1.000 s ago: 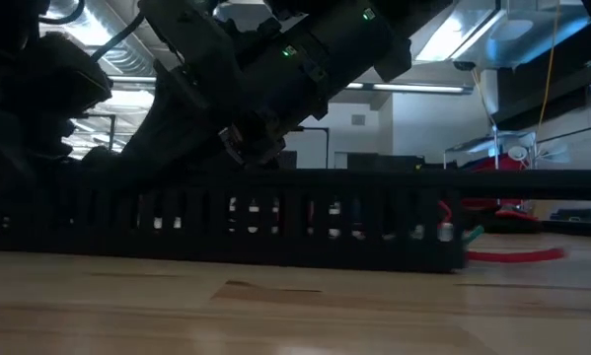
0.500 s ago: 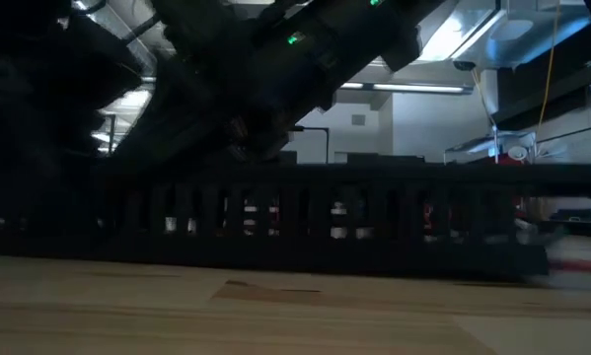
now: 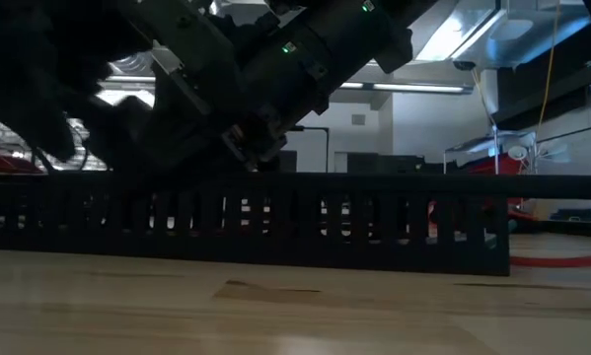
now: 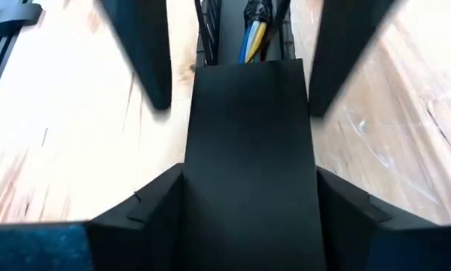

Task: Ziptie cables
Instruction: Insert the black cover of the black cable duct

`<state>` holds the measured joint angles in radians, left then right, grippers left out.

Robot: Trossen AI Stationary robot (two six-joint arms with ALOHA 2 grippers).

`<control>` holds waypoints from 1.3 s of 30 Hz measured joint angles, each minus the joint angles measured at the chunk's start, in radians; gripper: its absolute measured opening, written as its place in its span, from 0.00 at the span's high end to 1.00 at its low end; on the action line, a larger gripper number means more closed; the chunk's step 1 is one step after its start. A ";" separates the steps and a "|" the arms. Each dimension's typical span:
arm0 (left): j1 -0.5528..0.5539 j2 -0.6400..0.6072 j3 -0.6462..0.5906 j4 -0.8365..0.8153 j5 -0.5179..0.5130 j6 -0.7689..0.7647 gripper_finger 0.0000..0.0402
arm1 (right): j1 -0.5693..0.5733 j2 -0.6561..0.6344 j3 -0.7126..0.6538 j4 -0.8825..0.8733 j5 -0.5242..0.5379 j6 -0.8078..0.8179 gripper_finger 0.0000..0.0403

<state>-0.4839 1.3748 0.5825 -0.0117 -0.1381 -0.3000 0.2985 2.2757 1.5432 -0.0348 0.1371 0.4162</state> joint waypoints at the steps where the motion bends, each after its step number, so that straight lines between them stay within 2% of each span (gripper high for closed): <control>1: 0.000 -0.036 0.001 -0.058 0.003 -0.010 0.28 | 0.000 0.000 0.000 -0.003 0.000 0.003 0.43; 6: -0.012 -0.184 0.000 -0.296 -0.002 -0.057 0.28 | 0.000 0.000 -0.001 -0.010 -0.002 0.005 0.43; 11: -0.046 -0.203 -0.018 -0.332 -0.043 -0.041 0.28 | 0.000 0.000 -0.003 -0.009 -0.006 0.006 0.43; 18: -0.095 -0.197 -0.192 -0.096 -0.044 -0.179 0.28 | 0.001 0.000 -0.003 -0.009 -0.008 0.006 0.43; 25: -0.119 -0.165 -0.337 0.228 -0.081 -0.210 0.28 | 0.002 0.000 -0.005 -0.006 0.001 0.003 0.43; 33: -0.119 -0.011 -0.380 0.504 -0.105 -0.166 0.37 | 0.005 -0.001 -0.008 0.022 0.003 0.007 0.43; 39: -0.114 0.093 -0.371 0.606 -0.108 -0.173 0.39 | 0.006 -0.002 -0.010 0.015 -0.002 0.014 0.43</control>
<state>-0.5983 1.4675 0.2115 0.5942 -0.2462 -0.4733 0.3050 2.2738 1.5333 -0.0199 0.1353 0.4304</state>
